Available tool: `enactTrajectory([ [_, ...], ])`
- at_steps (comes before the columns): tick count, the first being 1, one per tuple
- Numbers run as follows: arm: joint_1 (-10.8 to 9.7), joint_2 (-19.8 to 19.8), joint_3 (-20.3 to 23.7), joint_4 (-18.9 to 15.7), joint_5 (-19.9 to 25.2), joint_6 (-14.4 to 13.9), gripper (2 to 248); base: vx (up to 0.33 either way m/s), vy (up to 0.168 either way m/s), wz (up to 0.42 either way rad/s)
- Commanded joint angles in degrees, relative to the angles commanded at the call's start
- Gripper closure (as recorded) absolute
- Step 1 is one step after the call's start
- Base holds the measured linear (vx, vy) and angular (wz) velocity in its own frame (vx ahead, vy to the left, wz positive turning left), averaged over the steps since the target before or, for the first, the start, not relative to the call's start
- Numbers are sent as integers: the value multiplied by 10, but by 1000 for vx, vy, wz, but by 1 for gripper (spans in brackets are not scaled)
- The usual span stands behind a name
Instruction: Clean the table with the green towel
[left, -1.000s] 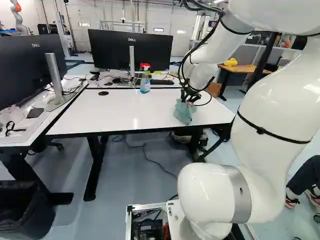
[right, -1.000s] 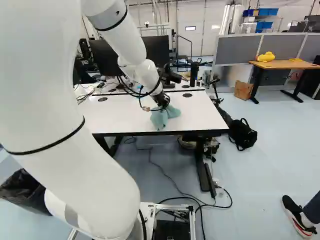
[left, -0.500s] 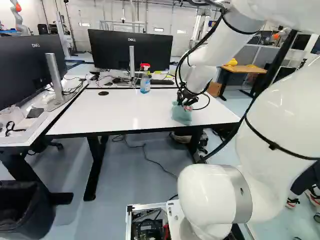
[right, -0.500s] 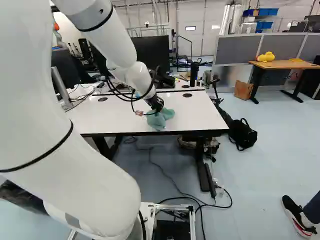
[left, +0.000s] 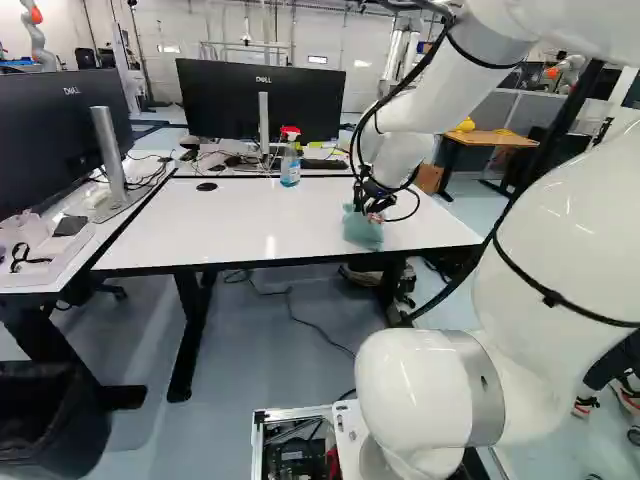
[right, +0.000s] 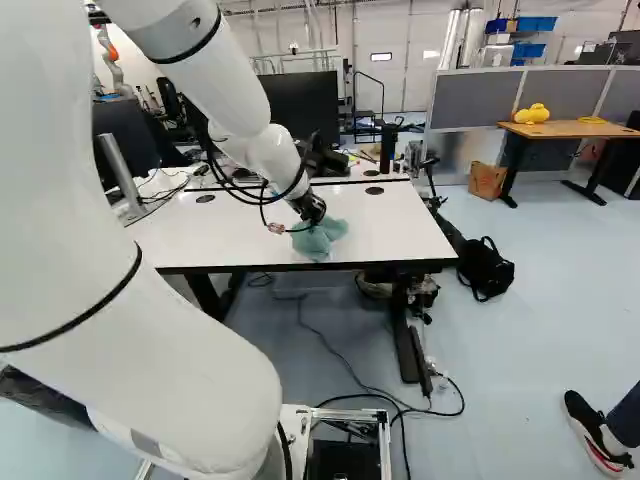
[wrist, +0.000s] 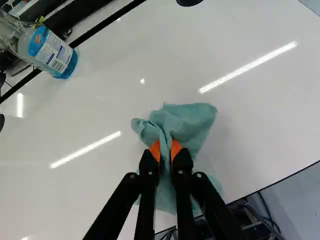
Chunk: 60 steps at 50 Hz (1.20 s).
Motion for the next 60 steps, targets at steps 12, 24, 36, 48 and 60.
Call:
enactTrajectory([
  [12,0,6,1,0,0,0,206,0,0,0],
  [24,17,8,-14,0,0,0,206,0,0,0],
  [36,42,-5,-30,0,0,0,206,0,0,0],
  [48,68,-17,-42,0,0,0,206,0,0,0],
  [60,93,-22,-47,0,0,0,206,0,0,0],
])
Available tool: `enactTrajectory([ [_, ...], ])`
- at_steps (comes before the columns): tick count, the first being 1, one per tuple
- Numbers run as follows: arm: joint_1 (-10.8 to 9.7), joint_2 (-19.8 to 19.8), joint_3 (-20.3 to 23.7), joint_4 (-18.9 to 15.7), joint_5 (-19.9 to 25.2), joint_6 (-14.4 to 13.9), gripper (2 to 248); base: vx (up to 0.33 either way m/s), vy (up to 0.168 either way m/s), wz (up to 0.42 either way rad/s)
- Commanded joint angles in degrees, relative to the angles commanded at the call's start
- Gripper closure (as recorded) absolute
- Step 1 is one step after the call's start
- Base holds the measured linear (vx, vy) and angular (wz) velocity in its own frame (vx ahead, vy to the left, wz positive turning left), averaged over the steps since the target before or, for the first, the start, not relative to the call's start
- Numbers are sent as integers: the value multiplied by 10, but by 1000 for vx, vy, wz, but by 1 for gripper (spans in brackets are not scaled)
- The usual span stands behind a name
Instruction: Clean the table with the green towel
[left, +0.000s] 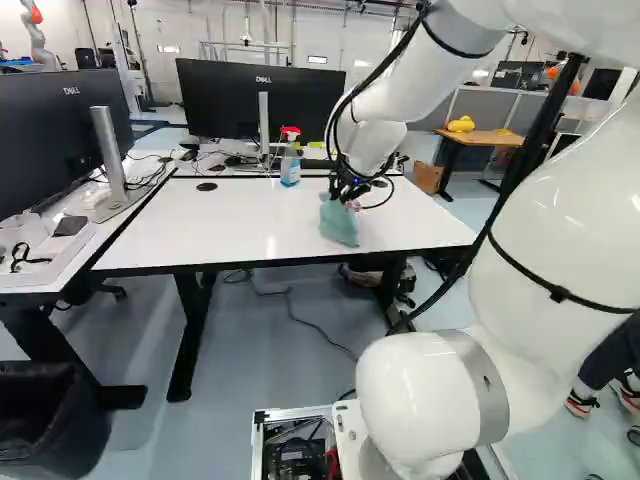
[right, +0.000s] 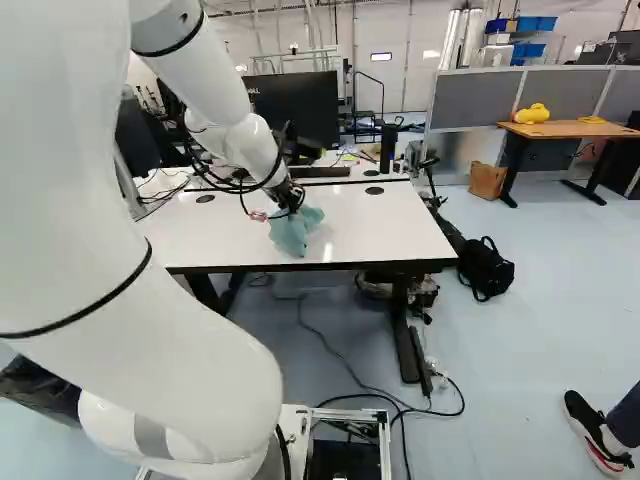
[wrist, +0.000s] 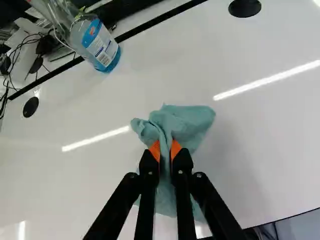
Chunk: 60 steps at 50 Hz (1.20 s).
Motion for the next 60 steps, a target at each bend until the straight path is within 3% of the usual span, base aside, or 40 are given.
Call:
enactTrajectory([
  [10,19,-2,-2,0,0,0,206,0,0,0],
  [27,20,-2,-2,0,0,0,200,0,0,0],
  [28,20,-2,-2,0,0,0,170,0,0,0],
  [32,20,-2,-2,0,0,0,170,0,0,0],
  [33,20,-2,-2,0,0,0,134,0,0,0],
  [37,20,-2,-2,0,0,0,134,0,0,0],
  [38,20,-2,-2,0,0,0,99,0,0,0],
  [42,20,-2,-2,0,0,0,99,0,0,0],
  [43,20,-2,-2,0,0,0,63,0,0,0],
  [48,20,-2,-2,0,0,0,63,0,0,0],
  [49,20,-2,-2,0,0,0,26,0,0,0],
  [53,20,-2,-2,0,0,0,26,0,0,0],
  [54,20,-2,-2,0,0,0,3,0,0,0],
  [60,19,-2,-2,0,0,0,3,0,0,0],
])
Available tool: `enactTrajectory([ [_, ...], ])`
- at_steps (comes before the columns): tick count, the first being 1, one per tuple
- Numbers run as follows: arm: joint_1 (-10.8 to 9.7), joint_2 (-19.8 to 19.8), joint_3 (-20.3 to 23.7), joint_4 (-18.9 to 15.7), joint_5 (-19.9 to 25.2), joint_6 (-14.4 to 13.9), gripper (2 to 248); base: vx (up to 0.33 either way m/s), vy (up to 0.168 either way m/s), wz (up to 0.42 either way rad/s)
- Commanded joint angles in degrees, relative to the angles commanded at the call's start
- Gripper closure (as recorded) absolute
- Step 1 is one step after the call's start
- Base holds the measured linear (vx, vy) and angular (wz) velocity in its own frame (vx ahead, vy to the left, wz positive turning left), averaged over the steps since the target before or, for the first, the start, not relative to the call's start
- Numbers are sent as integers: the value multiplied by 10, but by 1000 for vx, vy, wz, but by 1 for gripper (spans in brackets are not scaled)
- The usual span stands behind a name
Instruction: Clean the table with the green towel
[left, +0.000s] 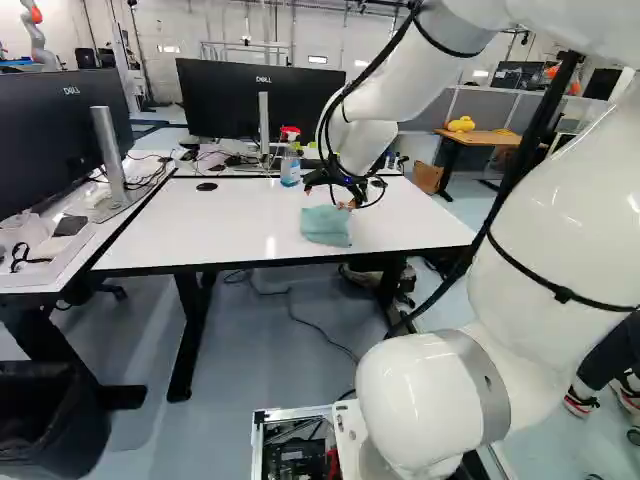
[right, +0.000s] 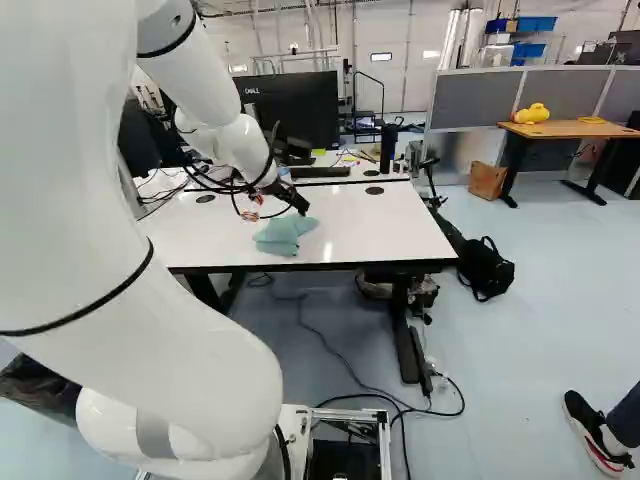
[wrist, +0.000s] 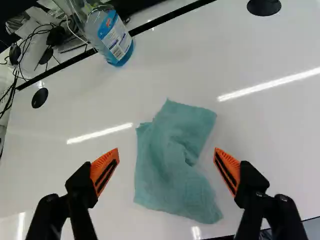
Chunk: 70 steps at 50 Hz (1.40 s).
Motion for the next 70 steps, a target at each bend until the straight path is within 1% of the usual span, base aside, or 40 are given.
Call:
enactTrajectory([
  [8,-12,-3,-3,0,0,0,3,0,0,0],
  [37,-69,-33,-33,0,0,0,3,0,0,0],
  [54,-69,-31,-29,-3,7,0,3,0,0,0],
  [70,-68,-24,-11,-11,30,0,3,0,0,0],
])
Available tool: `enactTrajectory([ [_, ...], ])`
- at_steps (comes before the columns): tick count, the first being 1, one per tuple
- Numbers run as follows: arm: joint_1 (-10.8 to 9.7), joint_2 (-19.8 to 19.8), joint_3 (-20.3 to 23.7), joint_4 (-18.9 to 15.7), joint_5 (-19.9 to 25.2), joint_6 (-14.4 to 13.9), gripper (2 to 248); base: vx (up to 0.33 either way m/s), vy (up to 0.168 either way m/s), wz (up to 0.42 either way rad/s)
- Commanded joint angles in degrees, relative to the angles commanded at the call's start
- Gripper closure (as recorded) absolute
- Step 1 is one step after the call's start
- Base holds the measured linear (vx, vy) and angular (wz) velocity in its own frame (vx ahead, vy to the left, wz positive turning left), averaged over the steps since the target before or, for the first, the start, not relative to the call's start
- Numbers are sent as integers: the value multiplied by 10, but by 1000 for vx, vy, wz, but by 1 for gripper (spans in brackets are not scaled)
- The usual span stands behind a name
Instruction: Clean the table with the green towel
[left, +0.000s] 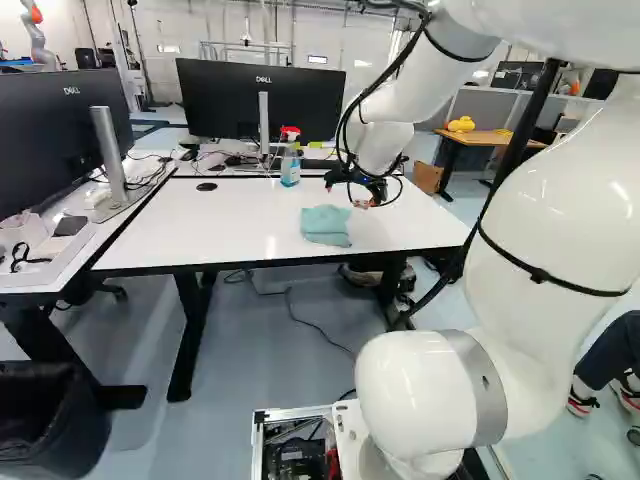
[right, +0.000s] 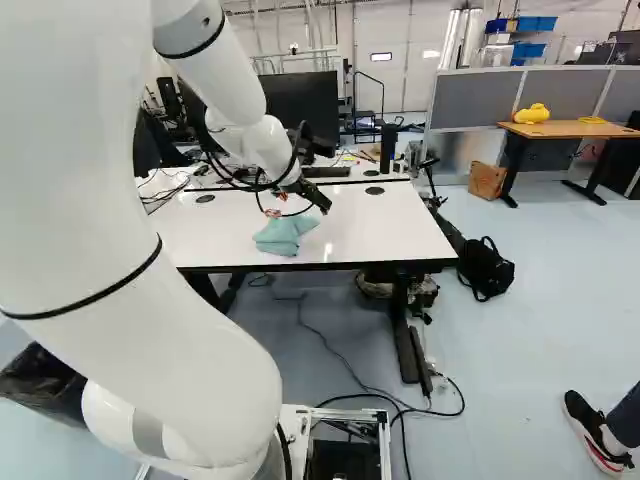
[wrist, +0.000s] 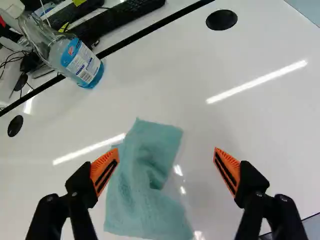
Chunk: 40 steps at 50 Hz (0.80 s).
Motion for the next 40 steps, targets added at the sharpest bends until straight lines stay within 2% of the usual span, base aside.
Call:
enactTrajectory([
  [20,3,17,39,-19,53,0,3,0,0,0],
  [40,7,41,96,-47,131,0,3,0,0,0],
])
